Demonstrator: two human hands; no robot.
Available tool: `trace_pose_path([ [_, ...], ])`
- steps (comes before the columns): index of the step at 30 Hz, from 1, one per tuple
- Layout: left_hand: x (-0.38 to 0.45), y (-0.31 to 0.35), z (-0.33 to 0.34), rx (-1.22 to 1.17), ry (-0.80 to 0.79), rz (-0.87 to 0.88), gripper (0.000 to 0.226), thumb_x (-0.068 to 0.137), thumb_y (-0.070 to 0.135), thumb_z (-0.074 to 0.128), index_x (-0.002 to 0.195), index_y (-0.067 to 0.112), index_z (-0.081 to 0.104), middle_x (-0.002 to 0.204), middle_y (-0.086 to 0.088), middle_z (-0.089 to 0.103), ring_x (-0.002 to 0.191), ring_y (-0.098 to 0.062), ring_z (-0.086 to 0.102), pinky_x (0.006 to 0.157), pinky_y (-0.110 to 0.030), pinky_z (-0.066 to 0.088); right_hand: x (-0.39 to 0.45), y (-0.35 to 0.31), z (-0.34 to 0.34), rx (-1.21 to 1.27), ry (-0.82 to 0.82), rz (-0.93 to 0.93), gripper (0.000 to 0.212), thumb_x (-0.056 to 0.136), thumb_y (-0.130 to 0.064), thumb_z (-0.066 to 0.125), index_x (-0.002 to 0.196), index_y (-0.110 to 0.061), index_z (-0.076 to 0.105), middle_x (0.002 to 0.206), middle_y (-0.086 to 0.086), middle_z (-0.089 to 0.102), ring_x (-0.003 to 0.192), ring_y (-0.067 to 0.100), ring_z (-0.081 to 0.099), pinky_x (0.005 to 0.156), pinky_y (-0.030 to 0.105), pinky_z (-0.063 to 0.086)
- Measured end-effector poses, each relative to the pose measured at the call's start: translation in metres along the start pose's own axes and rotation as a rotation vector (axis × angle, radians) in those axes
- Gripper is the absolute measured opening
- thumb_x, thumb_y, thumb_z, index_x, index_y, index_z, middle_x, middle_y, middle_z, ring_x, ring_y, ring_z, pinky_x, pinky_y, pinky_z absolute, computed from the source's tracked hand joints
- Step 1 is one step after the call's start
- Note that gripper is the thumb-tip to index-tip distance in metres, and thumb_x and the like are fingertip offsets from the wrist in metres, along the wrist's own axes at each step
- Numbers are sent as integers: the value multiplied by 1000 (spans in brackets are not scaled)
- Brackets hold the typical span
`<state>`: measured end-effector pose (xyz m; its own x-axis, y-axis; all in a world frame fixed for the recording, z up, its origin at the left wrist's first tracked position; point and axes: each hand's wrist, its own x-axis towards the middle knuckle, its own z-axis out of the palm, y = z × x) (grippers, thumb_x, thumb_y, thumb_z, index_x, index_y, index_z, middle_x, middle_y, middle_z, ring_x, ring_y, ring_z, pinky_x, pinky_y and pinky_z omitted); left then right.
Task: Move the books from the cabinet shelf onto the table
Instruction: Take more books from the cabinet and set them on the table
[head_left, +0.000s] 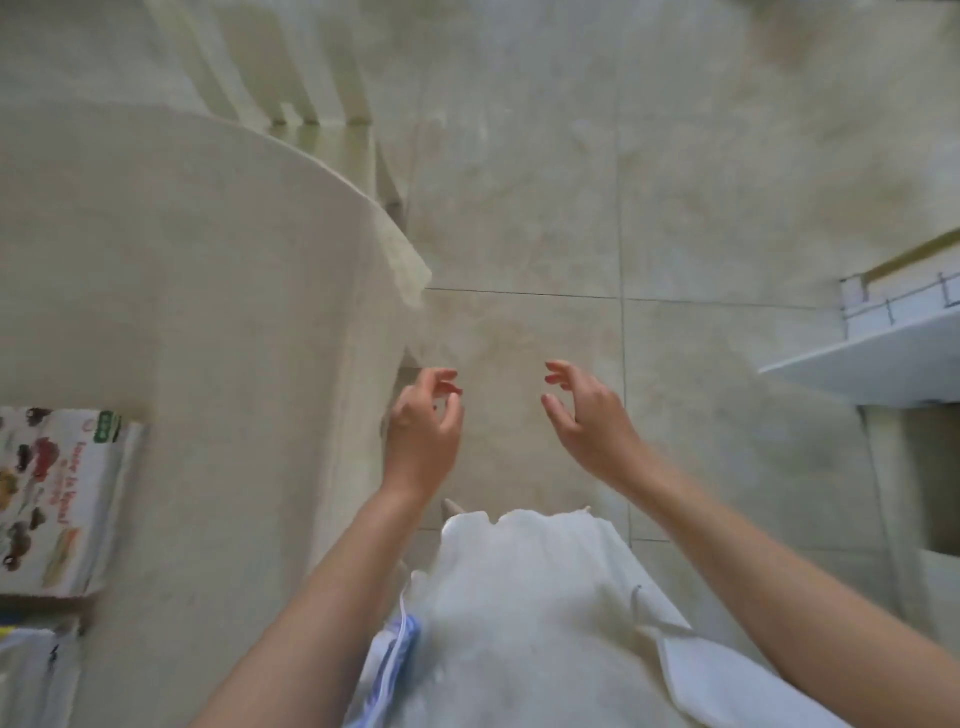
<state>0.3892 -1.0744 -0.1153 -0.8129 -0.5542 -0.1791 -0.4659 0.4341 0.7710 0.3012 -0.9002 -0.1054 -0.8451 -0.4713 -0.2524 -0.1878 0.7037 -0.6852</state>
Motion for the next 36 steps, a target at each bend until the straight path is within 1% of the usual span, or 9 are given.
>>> trace_pose_path([
  [3,0,34,49,22,-150,62,23,89,7,58,109,16,64,94,0,72,88,-18,67,83,-35,52,-25,48,-43,35,77,105,39,93,-17,55,130,-7,49,122,8,61,114,21,57,94,23,38],
  [6,-5,73,108,42,-256,146,26,86,2,59,109,13,64,91,-1,71,86,-19,67,81,-41,55,-56,103,-93,66,161,215,39,92,-14,56,129,-6,49,122,9,61,114,21,56,91,18,35],
  [11,-24,135,204,82,-351,184,21,87,6,60,105,16,65,82,3,69,81,-18,68,78,-35,54,-107,184,-168,112,275,338,38,93,-17,54,130,-9,49,122,5,60,114,18,55,92,19,35],
  [18,-45,235,342,88,-565,281,18,89,10,60,103,19,66,82,0,70,81,-18,66,76,-32,52,-166,281,-265,241,517,565,34,94,-19,53,127,-10,51,115,4,64,112,16,57,92,23,40],
  [23,-54,299,418,132,-702,413,19,88,11,59,103,21,66,83,1,72,81,-16,66,78,-32,53,-194,336,-316,271,673,701,37,95,-23,53,130,-12,49,117,2,63,111,15,56,87,17,35],
  [26,-54,335,457,162,-769,492,19,89,13,58,104,22,65,84,2,72,81,-16,66,79,-32,53,-202,366,-345,262,714,766,37,95,-23,53,130,-12,49,120,4,62,112,16,56,83,15,33],
  [29,-51,370,499,219,-836,556,22,89,14,56,108,23,64,85,2,70,85,-19,65,79,-34,53,-208,397,-376,239,744,814,38,95,-23,53,130,-10,48,122,6,61,114,20,56,87,19,34],
  [32,-46,405,541,328,-867,623,22,92,18,52,111,25,62,93,0,71,91,-21,66,78,-35,54,-208,428,-411,229,752,878,39,95,-22,54,131,-9,48,125,7,60,116,22,55,90,21,35],
  [36,-45,453,596,387,-918,708,23,91,21,51,111,28,60,92,1,70,92,-21,65,76,-38,55,-202,464,-452,203,760,929,41,93,-21,57,130,-7,49,124,8,61,118,24,55,95,27,38],
])
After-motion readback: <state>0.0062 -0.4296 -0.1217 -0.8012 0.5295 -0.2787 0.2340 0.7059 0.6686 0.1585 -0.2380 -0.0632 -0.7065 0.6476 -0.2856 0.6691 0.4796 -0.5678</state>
